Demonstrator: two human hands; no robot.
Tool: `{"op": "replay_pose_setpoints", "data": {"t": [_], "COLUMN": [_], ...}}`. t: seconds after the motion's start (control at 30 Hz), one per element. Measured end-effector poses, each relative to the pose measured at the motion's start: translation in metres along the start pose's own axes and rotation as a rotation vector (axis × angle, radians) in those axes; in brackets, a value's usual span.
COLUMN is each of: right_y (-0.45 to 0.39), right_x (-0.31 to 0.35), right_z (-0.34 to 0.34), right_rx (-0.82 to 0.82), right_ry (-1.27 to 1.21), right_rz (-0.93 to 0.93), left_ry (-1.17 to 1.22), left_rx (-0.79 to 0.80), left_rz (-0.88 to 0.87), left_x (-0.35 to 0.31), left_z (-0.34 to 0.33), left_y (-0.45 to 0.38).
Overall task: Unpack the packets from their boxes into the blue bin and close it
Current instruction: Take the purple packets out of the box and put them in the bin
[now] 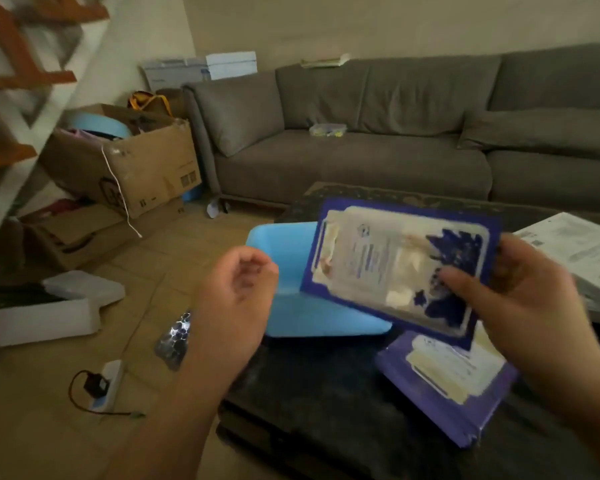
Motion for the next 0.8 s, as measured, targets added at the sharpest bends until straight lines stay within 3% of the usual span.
{"op": "replay_pose_setpoints", "data": {"t": [0.1,0.17,0.27,0.47,0.8], "right_y": [-0.060,-0.093,-0.111,-0.109,-0.087], "right_x": [0.007,-0.008,-0.043,-0.087,-0.104], "right_z": [-0.010,-0.037,-0.087,-0.149,-0.165], "right_rx": [0.064,0.177,0.346,0.645,1.054], "right_ry": [0.229,0.358,0.359,0.428,1.024], "right_rz": [0.077,0.050,-0.108,-0.312,-0.256], "left_ry": [-0.414,-0.508,-0.408,-0.366,-0.412], "left_rx": [-0.125,-0.079,-0.007,0.022,0.042], "left_rz": [-0.143,-0.027,0.179,0.184,0.137], "left_x": [-0.002,0.019,0.041,0.043,0.038], "left_z": [-0.006,-0.015,-0.019,-0.017,-0.014], "left_y": [-0.012,-0.024,-0.034,-0.035,-0.033]}}
Point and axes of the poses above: each hand's wrist, its own y-axis away from the middle knuckle, its own z-axis out of the back of the hand, x = y × z, the point moved 9 cm from there along -y, towards the middle knuckle, and after that the axes turned 10 degrees about z, right-handed, at the moved point
